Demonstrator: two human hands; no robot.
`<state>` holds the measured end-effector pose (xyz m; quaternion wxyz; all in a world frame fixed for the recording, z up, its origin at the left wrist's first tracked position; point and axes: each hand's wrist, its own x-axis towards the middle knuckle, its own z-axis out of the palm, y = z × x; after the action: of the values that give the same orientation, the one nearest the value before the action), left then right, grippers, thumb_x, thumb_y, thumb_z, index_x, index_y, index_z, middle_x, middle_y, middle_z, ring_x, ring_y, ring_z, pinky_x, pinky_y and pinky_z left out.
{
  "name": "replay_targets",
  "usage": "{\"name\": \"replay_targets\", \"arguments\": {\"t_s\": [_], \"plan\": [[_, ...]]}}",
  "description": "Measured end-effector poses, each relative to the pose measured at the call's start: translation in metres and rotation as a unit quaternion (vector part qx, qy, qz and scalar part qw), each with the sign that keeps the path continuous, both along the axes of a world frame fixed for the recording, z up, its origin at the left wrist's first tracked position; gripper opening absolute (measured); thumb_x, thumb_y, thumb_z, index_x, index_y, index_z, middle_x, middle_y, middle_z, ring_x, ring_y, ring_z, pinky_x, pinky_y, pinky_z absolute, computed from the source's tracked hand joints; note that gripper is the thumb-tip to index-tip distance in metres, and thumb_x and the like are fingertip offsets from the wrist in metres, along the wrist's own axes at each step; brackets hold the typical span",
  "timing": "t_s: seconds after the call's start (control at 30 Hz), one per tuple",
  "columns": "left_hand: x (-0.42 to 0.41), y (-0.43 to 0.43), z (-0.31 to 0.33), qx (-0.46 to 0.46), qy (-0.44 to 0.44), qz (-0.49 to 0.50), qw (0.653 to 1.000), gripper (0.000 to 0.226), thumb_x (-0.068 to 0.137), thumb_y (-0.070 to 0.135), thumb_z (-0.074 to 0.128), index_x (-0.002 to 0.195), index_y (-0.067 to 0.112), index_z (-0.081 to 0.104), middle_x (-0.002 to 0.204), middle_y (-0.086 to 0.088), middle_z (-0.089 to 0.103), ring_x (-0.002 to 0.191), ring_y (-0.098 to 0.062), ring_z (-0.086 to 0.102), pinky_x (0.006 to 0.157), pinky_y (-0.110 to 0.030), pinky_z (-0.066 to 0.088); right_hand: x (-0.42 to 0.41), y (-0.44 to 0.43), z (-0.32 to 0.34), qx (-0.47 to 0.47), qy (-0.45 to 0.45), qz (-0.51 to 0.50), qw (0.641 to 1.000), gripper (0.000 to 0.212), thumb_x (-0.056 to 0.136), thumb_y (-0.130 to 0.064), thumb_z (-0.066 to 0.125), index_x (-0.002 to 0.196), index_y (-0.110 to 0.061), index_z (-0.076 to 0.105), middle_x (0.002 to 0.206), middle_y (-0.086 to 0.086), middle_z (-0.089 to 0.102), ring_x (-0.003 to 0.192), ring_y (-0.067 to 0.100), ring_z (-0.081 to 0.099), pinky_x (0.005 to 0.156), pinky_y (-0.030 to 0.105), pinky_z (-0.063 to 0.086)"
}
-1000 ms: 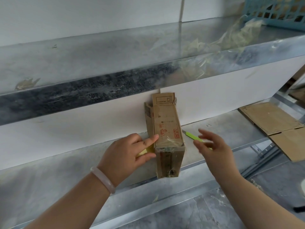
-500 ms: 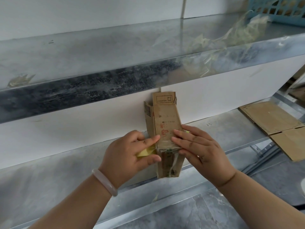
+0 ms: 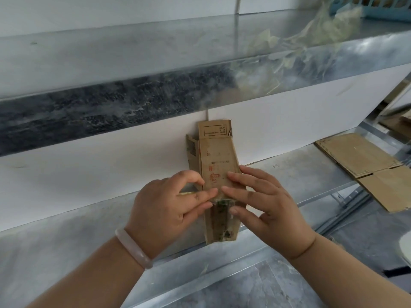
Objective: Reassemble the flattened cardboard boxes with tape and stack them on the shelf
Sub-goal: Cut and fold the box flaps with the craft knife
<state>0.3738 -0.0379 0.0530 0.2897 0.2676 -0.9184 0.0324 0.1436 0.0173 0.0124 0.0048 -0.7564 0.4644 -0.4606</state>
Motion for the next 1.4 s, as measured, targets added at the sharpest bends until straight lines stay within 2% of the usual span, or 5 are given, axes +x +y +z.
{"name": "replay_targets", "arguments": {"t_s": [0.3, 0.6, 0.9, 1.03, 1.4], "plan": [[0.008, -0.004, -0.009, 0.035, 0.012, -0.003, 0.999, 0.032, 0.096, 0.040, 0.050, 0.122, 0.030, 0.065, 0.113, 0.002, 0.061, 0.070, 0.005, 0.029, 0.061, -0.013, 0.034, 0.008, 0.001, -0.013, 0.015, -0.053, -0.002, 0.998, 0.034, 0.096, -0.022, 0.054, 0.129, -0.018, 0.060, 0.137, 0.000, 0.058, 0.138, 0.022, 0.044, 0.112, 0.034, 0.039], [0.004, 0.004, -0.019, 0.030, 0.035, 0.042, 0.998, 0.033, 0.096, 0.039, 0.052, 0.127, 0.031, 0.061, 0.119, 0.002, 0.060, 0.071, 0.003, 0.033, 0.060, -0.016, 0.039, 0.056, 0.023, -0.031, 0.139, -0.292, 0.016, 0.946, 0.061, 0.099, -0.031, 0.034, 0.153, -0.039, 0.007, 0.156, -0.024, 0.024, 0.146, 0.006, 0.024, 0.116, 0.022, 0.026], [0.024, 0.006, -0.010, 0.108, 0.045, 0.049, 0.992, 0.051, 0.091, 0.046, 0.048, 0.139, 0.030, 0.044, 0.123, 0.008, 0.046, 0.088, 0.000, 0.048, 0.071, -0.007, 0.038, 0.041, 0.012, -0.025, 0.110, -0.229, -0.024, 0.967, 0.046, 0.100, -0.025, 0.037, 0.144, -0.037, 0.041, 0.153, -0.013, 0.038, 0.142, 0.008, 0.034, 0.115, 0.025, 0.031], [0.040, 0.011, -0.017, 0.126, 0.061, 0.069, 0.988, 0.050, 0.088, 0.054, 0.050, 0.125, 0.022, 0.061, 0.105, 0.016, 0.053, 0.092, 0.003, 0.048, 0.074, -0.004, 0.040, 0.035, 0.014, -0.026, 0.086, -0.199, -0.032, 0.976, 0.040, 0.100, -0.021, 0.040, 0.137, -0.029, 0.051, 0.151, -0.010, 0.043, 0.138, 0.011, 0.041, 0.111, 0.027, 0.037], [0.038, 0.001, -0.018, 0.185, -0.032, 0.083, 0.979, 0.057, 0.081, 0.064, 0.047, 0.127, 0.031, 0.061, 0.094, 0.019, 0.056, 0.082, 0.002, 0.051, 0.069, -0.011, 0.038, 0.027, 0.012, -0.024, 0.092, -0.159, -0.022, 0.983, 0.036, 0.101, -0.024, 0.039, 0.134, -0.029, 0.052, 0.150, -0.012, 0.042, 0.135, 0.014, 0.045, 0.108, 0.034, 0.041]]}}
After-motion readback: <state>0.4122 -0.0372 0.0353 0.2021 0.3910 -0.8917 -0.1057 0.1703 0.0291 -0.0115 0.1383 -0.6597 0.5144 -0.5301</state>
